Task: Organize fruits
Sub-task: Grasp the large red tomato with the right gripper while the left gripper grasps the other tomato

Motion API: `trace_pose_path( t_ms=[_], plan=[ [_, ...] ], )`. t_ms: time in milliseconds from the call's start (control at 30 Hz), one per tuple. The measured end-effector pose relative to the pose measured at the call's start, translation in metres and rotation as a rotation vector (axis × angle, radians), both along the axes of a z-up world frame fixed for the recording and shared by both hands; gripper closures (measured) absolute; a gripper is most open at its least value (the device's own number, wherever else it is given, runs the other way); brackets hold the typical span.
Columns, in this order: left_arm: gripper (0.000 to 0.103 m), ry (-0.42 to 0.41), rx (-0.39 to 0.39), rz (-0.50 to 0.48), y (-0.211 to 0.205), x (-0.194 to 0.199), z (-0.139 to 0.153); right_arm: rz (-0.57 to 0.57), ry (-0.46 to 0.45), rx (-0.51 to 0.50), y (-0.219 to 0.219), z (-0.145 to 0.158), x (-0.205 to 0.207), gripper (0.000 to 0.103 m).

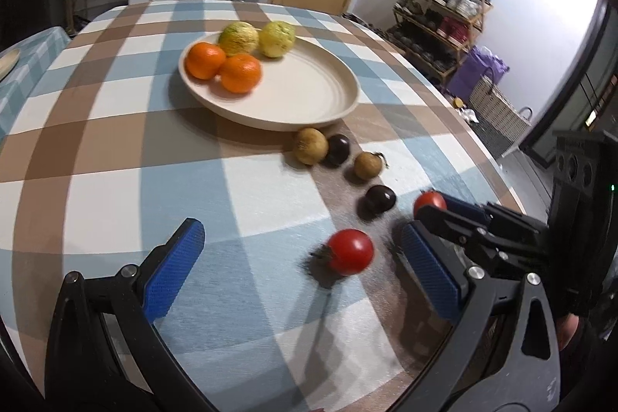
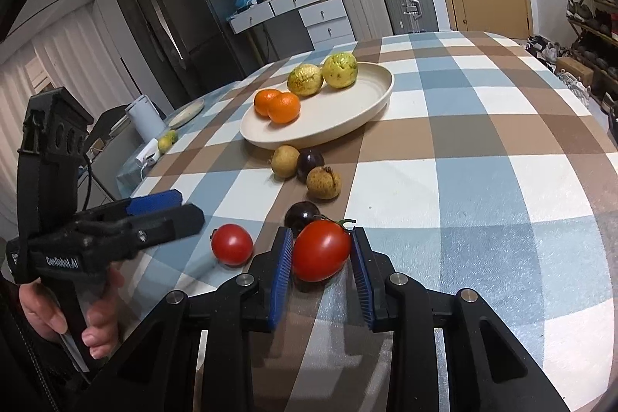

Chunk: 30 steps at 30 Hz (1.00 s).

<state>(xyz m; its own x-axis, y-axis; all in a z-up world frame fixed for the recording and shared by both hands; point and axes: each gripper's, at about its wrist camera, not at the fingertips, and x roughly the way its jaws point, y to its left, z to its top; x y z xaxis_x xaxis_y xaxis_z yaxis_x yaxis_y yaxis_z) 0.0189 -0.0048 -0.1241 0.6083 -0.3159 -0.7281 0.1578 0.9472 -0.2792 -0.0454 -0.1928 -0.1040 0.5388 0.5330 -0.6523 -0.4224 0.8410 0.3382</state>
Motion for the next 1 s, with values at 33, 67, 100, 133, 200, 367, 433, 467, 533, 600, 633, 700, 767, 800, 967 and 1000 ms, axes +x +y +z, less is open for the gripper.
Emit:
trace_pose_path(
  t_ms=[33,67,100,133,200,367,433,467,533,600,633,700,767,800,967,1000],
  plan=[
    [0.001,0.006,0.008,-0.016,-0.004,0.000,-0.001,-0.001,-0.001,0.002,-0.001,0.000,0.000,0.072],
    [0.001,0.006,0.013,-0.026,-0.007,0.000,-0.001,-0.002,0.000,0.007,-0.001,0.000,0.001,0.072],
    [0.001,0.004,0.015,-0.034,-0.009,0.000,-0.001,-0.002,0.001,0.010,-0.002,0.000,0.001,0.072],
    [0.001,0.003,0.016,-0.048,-0.013,0.000,-0.001,-0.002,0.000,0.013,-0.003,0.000,0.001,0.072],
    [0.001,0.005,0.029,-0.065,-0.018,0.001,-0.001,-0.003,-0.003,0.017,-0.005,0.001,0.002,0.072],
    [0.010,0.024,0.043,-0.121,-0.030,0.003,-0.003,-0.001,-0.016,0.028,-0.009,0.003,0.000,0.072],
    [0.013,0.020,0.055,-0.138,-0.035,0.002,-0.002,0.000,-0.014,0.037,-0.011,0.003,0.001,0.072],
    [0.017,0.019,0.063,-0.140,-0.037,0.003,-0.002,0.000,-0.013,0.041,-0.011,0.003,0.002,0.072],
    [0.023,0.021,0.067,-0.148,-0.039,0.003,-0.003,-0.002,-0.011,0.043,-0.013,0.002,0.002,0.072],
    [0.033,0.028,0.070,-0.156,-0.040,0.005,-0.004,-0.002,-0.010,0.046,-0.014,0.002,0.003,0.072],
    [0.036,0.032,0.076,-0.160,-0.041,0.005,-0.005,-0.004,-0.009,0.047,-0.015,0.001,0.003,0.072],
    [0.052,0.044,0.086,-0.164,-0.042,0.007,-0.007,-0.004,-0.009,0.050,-0.016,0.001,0.003,0.072],
    [0.061,0.054,0.085,-0.171,-0.042,0.009,-0.010,-0.005,-0.009,0.051,-0.016,0.001,0.004,0.072],
    [0.071,0.052,0.086,-0.173,-0.041,0.009,-0.011,-0.005,-0.008,0.051,-0.016,0.001,0.004,0.072],
    [0.075,0.051,0.047,-0.173,-0.035,0.013,-0.014,-0.001,0.006,0.065,-0.018,-0.002,0.006,0.072],
    [0.075,0.045,0.046,-0.176,-0.035,0.012,-0.014,-0.002,0.007,0.066,-0.018,-0.002,0.006,0.072]
  ],
)
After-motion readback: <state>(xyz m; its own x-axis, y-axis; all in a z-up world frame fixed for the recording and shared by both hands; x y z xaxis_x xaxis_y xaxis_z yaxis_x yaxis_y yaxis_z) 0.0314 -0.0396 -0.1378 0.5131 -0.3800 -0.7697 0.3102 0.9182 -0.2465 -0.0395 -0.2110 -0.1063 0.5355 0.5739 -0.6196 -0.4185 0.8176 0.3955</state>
